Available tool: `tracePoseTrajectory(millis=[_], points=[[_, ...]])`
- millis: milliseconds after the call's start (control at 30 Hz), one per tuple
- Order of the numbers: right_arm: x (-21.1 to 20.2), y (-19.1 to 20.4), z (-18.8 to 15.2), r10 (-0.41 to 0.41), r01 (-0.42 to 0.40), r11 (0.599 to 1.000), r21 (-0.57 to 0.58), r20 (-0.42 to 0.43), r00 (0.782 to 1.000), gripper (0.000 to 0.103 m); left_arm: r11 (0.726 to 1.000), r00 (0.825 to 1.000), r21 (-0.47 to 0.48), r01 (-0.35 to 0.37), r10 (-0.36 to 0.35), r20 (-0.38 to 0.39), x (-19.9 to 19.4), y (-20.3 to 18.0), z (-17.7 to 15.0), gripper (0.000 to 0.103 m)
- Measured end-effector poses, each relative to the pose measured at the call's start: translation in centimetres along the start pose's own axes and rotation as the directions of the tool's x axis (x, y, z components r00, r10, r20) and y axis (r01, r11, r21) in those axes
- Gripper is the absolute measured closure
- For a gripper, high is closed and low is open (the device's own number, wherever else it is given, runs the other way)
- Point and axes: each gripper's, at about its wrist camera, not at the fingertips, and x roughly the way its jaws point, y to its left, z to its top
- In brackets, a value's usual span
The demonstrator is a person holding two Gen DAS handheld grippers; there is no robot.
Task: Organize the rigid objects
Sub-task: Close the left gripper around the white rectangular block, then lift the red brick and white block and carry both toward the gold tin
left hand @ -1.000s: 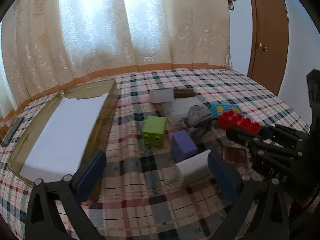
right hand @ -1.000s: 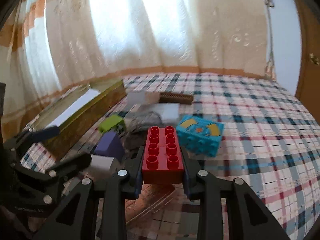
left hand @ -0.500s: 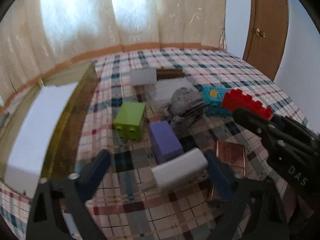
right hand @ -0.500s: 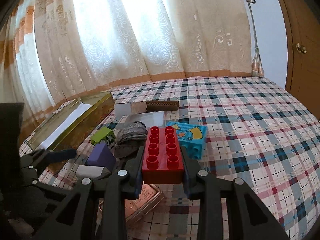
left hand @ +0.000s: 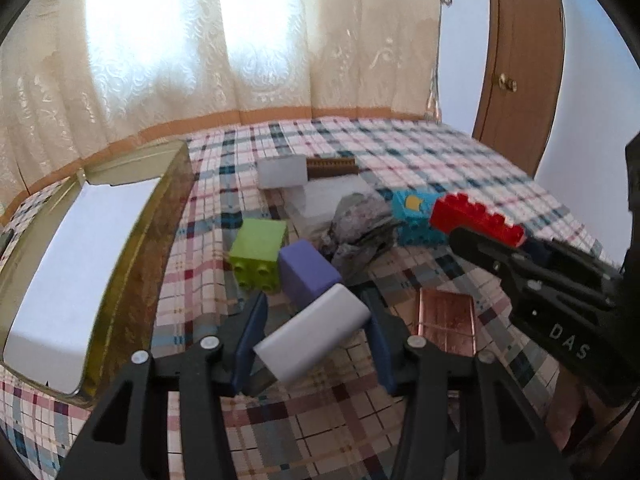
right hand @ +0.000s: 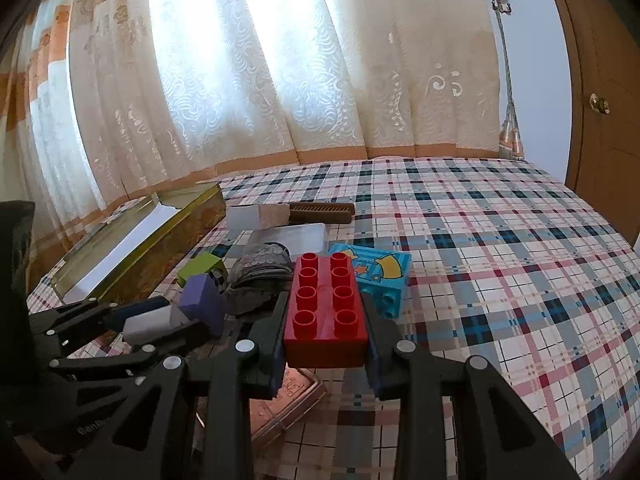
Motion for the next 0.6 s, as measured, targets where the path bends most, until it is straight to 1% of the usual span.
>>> tracePoseTrajectory(millis=[200, 400, 500, 600], points=[[-0.8, 0.1, -0.1, 0.007, -0.007, 1.0, -0.004, 0.044, 0.999, 0.069, 1.0, 0.995, -0.022, -0.023, 0.025, 0.097, -1.5, 0.7, 0.0, 0.055], [-1.4, 0.3, -0.1, 0.017, -0.016, 1.0, -0.012, 0.08, 0.997, 0.069, 0.999, 0.984, -0.019, -0.041, 0.043, 0.174, -2.6, 0.8, -0.2, 0.055], [-1.5, 0.3, -0.1, 0.017, -0.016, 1.0, -0.014, 0.087, 0.996, 0.069, 0.999, 0.98, -0.016, -0.049, 0.051, 0.195, -2.9, 0.8, -0.2, 0.055], [-1.6, 0.4, -0.1, 0.016, -0.015, 1.0, -0.015, 0.093, 0.996, 0.069, 0.999, 0.979, -0.021, -0.05, 0.053, 0.199, -2.9, 0.8, -0.3, 0.055]])
